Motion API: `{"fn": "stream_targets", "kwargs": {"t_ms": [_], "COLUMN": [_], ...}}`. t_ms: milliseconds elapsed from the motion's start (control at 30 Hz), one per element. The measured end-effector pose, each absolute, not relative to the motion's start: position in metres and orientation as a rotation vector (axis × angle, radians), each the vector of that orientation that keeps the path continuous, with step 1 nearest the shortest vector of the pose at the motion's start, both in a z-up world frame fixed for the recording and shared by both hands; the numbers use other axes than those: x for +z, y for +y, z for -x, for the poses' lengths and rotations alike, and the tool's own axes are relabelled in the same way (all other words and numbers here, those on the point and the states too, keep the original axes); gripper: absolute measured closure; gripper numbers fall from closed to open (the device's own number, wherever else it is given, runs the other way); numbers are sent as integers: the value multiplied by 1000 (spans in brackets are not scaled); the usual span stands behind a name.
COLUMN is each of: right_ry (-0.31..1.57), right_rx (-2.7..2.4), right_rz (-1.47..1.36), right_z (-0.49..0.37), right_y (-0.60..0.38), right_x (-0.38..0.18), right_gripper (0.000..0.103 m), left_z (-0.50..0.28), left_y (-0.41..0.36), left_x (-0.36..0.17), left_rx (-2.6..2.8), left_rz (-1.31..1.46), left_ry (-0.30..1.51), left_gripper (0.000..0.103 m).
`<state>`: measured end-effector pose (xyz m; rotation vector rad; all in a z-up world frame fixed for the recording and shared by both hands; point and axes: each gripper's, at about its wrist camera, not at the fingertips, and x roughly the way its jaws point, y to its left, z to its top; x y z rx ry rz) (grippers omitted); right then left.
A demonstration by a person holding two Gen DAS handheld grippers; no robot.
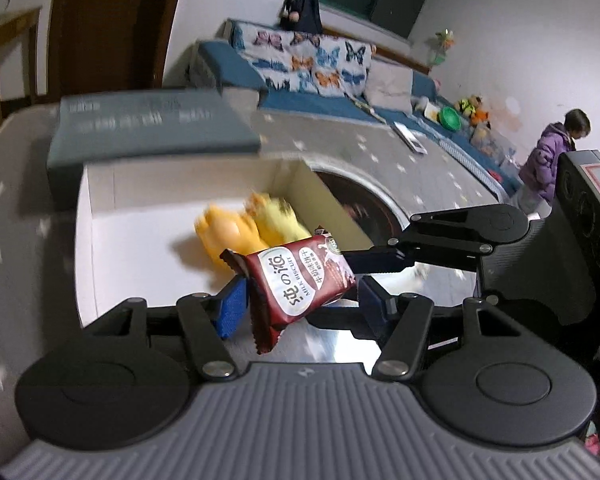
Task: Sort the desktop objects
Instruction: 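Place the red packet into the white box and open the left gripper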
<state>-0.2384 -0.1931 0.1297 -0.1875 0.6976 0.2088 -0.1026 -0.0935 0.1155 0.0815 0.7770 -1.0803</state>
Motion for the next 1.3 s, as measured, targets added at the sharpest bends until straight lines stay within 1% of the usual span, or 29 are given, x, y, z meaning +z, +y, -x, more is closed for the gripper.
{"fn": "stream_targets", "kwargs": {"t_ms": [167, 300, 467, 633, 867, 933, 1067, 1133, 1200, 1267, 1300], "right_ry": [693, 744, 794, 827, 824, 818, 798, 778, 757, 737, 727], "right_rx": [179, 180, 191, 201, 199, 199, 189, 186, 184, 183, 181], "right_rz": [194, 180, 165, 152, 141, 139, 146, 151, 154, 154, 154], "right_z": [196, 164, 143, 135, 138, 141, 150, 159, 168, 179, 184], "right_y": [-203, -210, -213, -216, -216, -215, -211, -210, -208, -208, -207], "right_x": [132, 116, 99, 88, 90, 91, 97, 102, 108, 113, 115], "right_gripper": [64, 64, 64, 62, 61, 57, 54, 47, 45, 41, 38], "left_z": [60, 36, 11, 1, 12, 16, 31, 42, 57, 74, 82], "left_y": [-108, -117, -120, -115, -107, -104, -93, -86, -75, -64, -60], "left_x": [107, 89, 65, 49, 56, 61, 72, 78, 84, 88, 88], "left_rx": [-1054, -1033, -1014, -1008, -992, -988, -989, -993, -994, -994, -991], "left_rz": [-39, -31, 2, 49, 26, 23, 5, -13, -35, -61, -77], "left_ry": [818, 867, 940, 974, 937, 923, 882, 855, 824, 791, 780], "left_gripper": [42, 42, 42, 42, 41, 40, 38, 36, 34, 34, 34]}}
